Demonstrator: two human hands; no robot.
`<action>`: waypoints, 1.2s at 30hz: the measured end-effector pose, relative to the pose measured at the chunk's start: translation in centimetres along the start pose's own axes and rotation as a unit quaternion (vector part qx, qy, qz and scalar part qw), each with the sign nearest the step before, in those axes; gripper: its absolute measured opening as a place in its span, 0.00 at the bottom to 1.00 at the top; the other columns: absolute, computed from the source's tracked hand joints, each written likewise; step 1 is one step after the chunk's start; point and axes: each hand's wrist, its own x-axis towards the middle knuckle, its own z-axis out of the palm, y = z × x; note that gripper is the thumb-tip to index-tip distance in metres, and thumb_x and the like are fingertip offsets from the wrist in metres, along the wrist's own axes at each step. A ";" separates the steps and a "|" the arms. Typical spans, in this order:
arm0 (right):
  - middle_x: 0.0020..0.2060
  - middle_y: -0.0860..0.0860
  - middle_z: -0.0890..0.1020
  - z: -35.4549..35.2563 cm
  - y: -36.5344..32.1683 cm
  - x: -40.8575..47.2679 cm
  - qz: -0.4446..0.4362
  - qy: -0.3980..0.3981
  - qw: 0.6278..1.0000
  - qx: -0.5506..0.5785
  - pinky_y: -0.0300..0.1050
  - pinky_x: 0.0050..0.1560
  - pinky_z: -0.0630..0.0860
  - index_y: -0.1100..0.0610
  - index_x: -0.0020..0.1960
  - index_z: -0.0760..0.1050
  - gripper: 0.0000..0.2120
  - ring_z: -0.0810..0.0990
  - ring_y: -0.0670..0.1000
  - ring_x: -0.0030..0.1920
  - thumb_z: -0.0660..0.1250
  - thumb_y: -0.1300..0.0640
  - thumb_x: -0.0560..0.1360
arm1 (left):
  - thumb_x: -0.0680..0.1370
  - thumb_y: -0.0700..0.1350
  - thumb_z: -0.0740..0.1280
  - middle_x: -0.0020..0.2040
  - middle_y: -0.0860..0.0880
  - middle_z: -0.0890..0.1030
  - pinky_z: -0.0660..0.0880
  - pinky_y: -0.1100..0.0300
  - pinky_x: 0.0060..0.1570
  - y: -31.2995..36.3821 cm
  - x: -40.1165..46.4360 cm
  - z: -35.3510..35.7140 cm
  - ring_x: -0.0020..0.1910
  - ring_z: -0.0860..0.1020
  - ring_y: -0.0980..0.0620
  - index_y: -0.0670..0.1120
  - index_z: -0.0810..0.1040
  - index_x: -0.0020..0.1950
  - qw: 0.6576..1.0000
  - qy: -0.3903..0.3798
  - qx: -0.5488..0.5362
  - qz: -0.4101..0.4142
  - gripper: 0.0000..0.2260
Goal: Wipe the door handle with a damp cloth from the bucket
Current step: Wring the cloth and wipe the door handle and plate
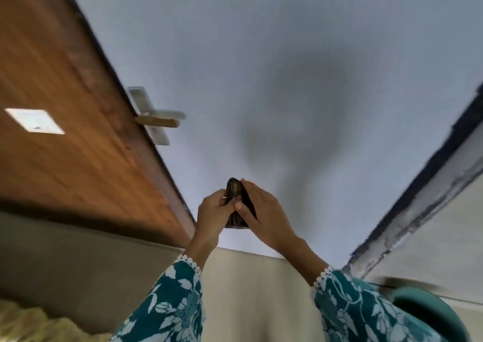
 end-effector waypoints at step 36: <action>0.41 0.47 0.85 3.7 -16.5 23.3 0.011 0.215 0.940 -0.265 0.40 0.27 0.72 0.50 0.57 0.78 0.18 0.81 0.55 0.38 0.73 0.61 0.68 | 0.80 0.43 0.57 0.72 0.40 0.65 0.59 0.39 0.70 4.4 26.3 -31.2 0.74 0.60 0.41 0.39 0.67 0.69 0.786 0.255 0.138 0.545 0.18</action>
